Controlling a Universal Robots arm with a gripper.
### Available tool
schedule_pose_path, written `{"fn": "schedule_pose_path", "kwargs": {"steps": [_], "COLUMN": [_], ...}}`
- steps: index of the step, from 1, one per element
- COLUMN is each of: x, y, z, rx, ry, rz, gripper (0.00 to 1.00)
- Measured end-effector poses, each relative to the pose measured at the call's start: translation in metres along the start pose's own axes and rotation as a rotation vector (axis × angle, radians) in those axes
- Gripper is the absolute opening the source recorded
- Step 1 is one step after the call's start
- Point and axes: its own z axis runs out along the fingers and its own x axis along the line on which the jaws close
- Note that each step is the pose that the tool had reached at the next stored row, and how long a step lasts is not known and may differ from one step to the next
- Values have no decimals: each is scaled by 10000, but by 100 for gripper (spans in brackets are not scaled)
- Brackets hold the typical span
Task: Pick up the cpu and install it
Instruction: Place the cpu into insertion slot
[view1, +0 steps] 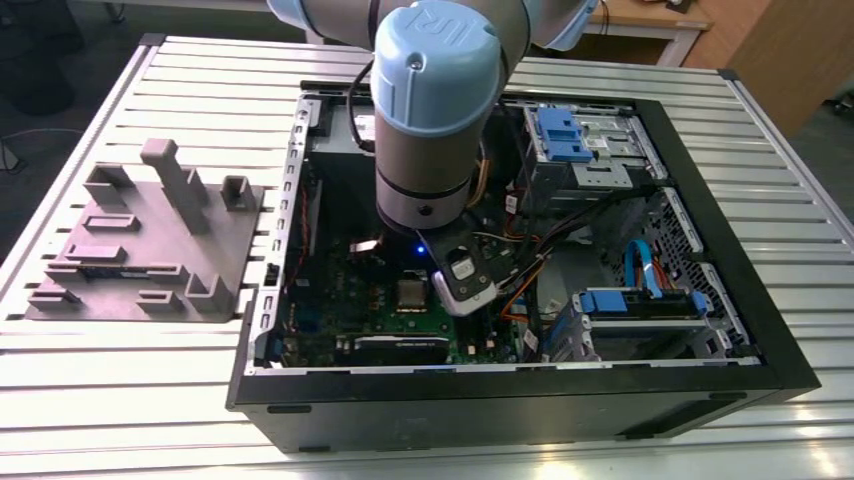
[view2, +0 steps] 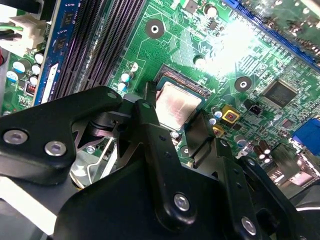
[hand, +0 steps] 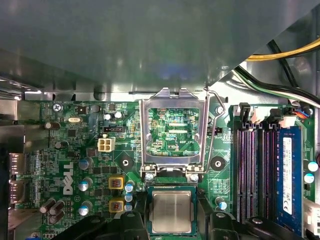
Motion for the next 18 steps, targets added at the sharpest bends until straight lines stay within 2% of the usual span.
{"fn": "schedule_pose_path", "kwargs": {"steps": [4,5,11,13,18], "x": [-1,0,1,2,1], "y": [1,1,2,0,-21], "z": [3,3,-16,-22,-25], "rx": [-7,-6,-12,-4,-7], "ry": [-6,-3,-3,1,-1], "rz": [-2,-2,1,1,1], "gripper": [48,54,54,47,47]}}
